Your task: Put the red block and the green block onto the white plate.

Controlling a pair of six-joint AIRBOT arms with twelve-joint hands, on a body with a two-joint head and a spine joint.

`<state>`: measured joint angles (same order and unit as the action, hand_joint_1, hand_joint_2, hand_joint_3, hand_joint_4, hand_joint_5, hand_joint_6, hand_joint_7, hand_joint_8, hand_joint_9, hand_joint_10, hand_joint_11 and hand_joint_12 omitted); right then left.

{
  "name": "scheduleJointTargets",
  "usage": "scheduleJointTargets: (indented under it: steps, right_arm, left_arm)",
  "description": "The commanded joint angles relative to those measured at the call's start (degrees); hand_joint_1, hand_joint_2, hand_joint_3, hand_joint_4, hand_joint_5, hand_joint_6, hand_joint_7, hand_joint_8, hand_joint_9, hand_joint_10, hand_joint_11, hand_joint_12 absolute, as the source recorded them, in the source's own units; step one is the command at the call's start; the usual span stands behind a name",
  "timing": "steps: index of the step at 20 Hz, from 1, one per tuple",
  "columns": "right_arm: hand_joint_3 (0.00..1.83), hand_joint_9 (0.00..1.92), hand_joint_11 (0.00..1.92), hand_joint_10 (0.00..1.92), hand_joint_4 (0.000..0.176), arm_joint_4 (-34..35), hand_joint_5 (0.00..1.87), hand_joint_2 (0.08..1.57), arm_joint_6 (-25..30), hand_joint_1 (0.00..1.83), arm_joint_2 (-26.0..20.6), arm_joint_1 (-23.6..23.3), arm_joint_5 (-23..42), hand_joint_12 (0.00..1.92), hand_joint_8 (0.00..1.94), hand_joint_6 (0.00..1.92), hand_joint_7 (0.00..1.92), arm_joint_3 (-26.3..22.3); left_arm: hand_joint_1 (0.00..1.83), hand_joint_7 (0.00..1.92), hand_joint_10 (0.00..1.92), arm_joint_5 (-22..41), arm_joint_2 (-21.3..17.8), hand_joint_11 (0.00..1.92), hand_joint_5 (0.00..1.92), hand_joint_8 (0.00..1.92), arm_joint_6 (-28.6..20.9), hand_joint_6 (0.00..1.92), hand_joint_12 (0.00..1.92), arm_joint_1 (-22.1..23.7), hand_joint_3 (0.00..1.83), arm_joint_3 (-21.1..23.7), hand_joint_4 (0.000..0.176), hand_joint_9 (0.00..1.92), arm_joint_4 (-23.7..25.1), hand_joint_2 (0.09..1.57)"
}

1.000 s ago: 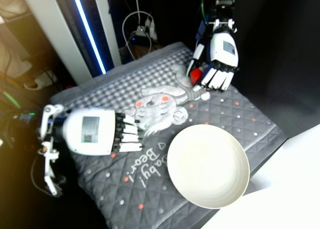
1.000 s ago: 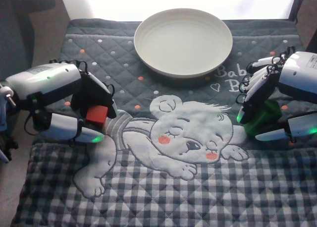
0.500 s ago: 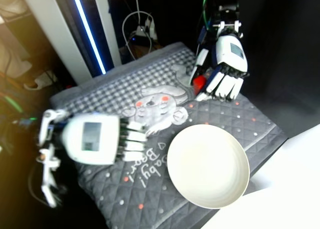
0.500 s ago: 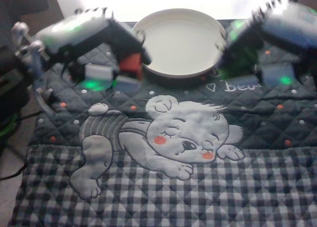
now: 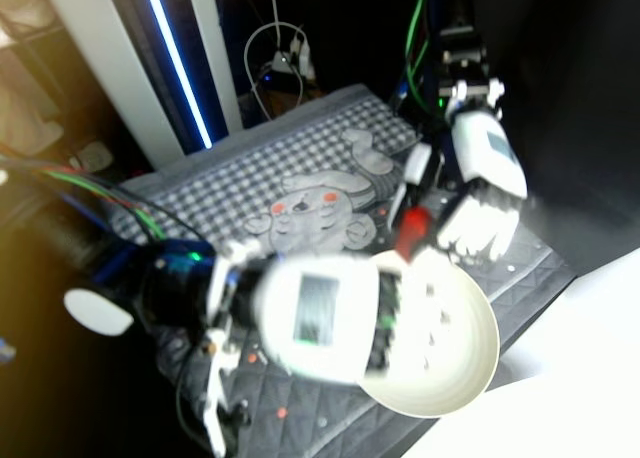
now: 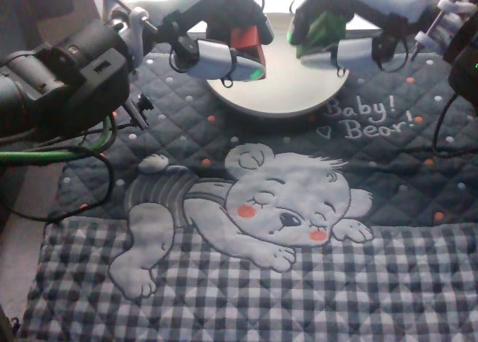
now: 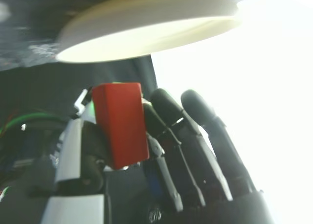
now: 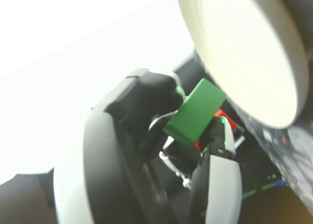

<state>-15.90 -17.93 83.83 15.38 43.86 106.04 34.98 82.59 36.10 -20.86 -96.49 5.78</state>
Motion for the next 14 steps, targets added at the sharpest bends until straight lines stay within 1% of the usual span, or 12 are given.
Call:
scheduleJointTargets:
  steps: [1, 2, 4, 5, 6, 7, 8, 9, 10, 11, 12, 14]
  right_arm:
    - [0.00, 0.33, 0.21, 1.10, 0.000, 2.53, 0.55, 1.01, 0.02, 0.93, -0.60, -0.42, 6.92, 1.68, 0.78, 0.27, 0.41, -0.15]
    - [0.00, 0.10, 0.04, 0.46, 0.040, 2.53, 0.26, 0.97, 0.02, 0.73, -0.64, -0.42, 7.31, 0.88, 0.27, 0.08, 0.18, -0.63]
    - [0.00, 0.02, 0.00, 0.03, 0.014, 2.52, 0.06, 0.95, 0.01, 0.61, -2.08, -0.42, 8.15, 0.28, 0.02, 0.01, 0.03, -2.87]
    - [0.00, 0.07, 0.00, 0.02, 0.032, 2.32, 0.09, 0.96, -0.15, 0.59, -2.52, -0.41, 8.59, 0.29, 0.01, 0.01, 0.07, -4.26]
    - [0.00, 0.07, 0.00, 0.01, 0.072, 1.62, 0.11, 0.96, -0.41, 0.62, -3.37, -0.40, 9.43, 0.29, 0.01, 0.01, 0.08, -6.02]
    - [0.00, 0.11, 0.00, 0.02, 0.078, 1.11, 0.15, 0.95, -0.42, 0.63, -5.73, -0.40, 11.47, 0.35, 0.01, 0.02, 0.13, -8.36]
    - [0.00, 0.08, 0.00, 0.01, 0.014, 1.46, 0.09, 0.98, -0.42, 0.67, -8.34, -0.38, 13.75, 0.49, 0.01, 0.01, 0.08, -10.81]
    - [0.00, 0.10, 0.00, 0.01, 0.051, 1.36, 0.09, 0.99, -0.58, 0.70, -10.81, -0.25, 15.84, 0.56, 0.01, 0.01, 0.10, -13.56]
    - [0.00, 0.17, 0.00, 0.03, 0.105, 1.40, 0.08, 0.96, -0.94, 0.68, -13.04, 0.87, 17.74, 0.78, 0.01, 0.00, 0.15, -16.49]
    - [0.00, 0.19, 0.00, 0.02, 0.131, 2.39, 0.08, 0.94, -0.95, 0.67, -15.60, 3.38, 20.37, 0.82, 0.01, 0.00, 0.18, -19.43]
    - [0.00, 0.17, 0.00, 0.00, 0.167, 3.51, 0.06, 0.89, -0.95, 0.67, -18.22, 7.23, 24.38, 0.69, 0.00, 0.00, 0.18, -22.27]
    - [0.00, 0.09, 0.00, 0.01, 0.176, 5.96, 0.01, 0.90, -0.96, 0.68, -21.24, 13.18, 29.73, 0.20, 0.02, 0.00, 0.09, -25.85]
  left_arm:
    - [0.95, 1.02, 0.33, 6.09, -0.87, 0.52, 0.87, 0.17, -0.36, 0.11, 1.32, 0.79, 0.00, -0.07, 0.000, 0.94, -1.20, 1.00]
    - [0.89, 0.93, 0.29, 6.21, -1.32, 0.38, 0.75, 0.08, -0.33, 0.02, 1.38, 0.79, 0.00, 0.39, 0.000, 0.84, -1.20, 0.95]
    - [0.89, 0.78, 0.26, 7.06, -3.07, 0.21, 0.61, 0.01, 0.33, 0.00, 1.38, 0.75, 0.00, 2.37, 0.000, 0.72, -1.31, 0.92]
    - [0.91, 0.71, 0.23, 7.56, -4.36, 0.24, 0.53, 0.00, 1.01, 0.00, 1.31, 0.56, 0.00, 3.74, 0.000, 0.69, -1.60, 0.93]
    - [0.92, 0.59, 0.16, 8.57, -6.17, 0.27, 0.44, 0.00, 1.80, 0.00, 1.24, 0.06, 0.00, 5.76, 0.000, 0.63, -1.93, 0.93]
    - [0.91, 0.51, 0.08, 10.33, -8.54, 0.26, 0.40, 0.00, 2.27, 0.00, 1.23, -0.84, 0.00, 8.45, 0.015, 0.60, -2.13, 0.93]
    - [0.90, 0.42, 0.03, 12.41, -11.07, 0.23, 0.36, 0.00, 2.29, 0.00, 1.21, -2.14, 0.00, 11.01, 0.026, 0.53, -2.22, 0.92]
    - [0.89, 0.39, 0.02, 14.75, -14.06, 0.23, 0.35, 0.00, 2.38, 0.00, 1.21, -3.68, 0.00, 14.03, 0.028, 0.51, -2.52, 0.92]
    - [0.88, 0.35, 0.01, 17.11, -17.14, 0.22, 0.34, 0.00, 2.64, 0.00, 1.19, -5.19, 0.00, 17.17, 0.042, 0.49, -3.11, 0.91]
    - [0.91, 0.33, 0.00, 20.73, -20.36, 0.16, 0.33, 0.00, 3.23, 0.00, 1.25, -7.85, 0.00, 20.63, 0.038, 0.47, -4.44, 0.90]
    - [0.93, 0.31, 0.00, 24.77, -23.08, 0.06, 0.31, 0.00, 3.51, 0.00, 1.23, -11.72, 0.00, 23.85, 0.053, 0.42, -6.06, 0.90]
    - [0.92, 0.27, 0.00, 31.40, -26.20, 0.08, 0.27, 0.00, 3.51, 0.00, 1.16, -17.35, 0.00, 28.08, 0.042, 0.40, -8.02, 0.89]
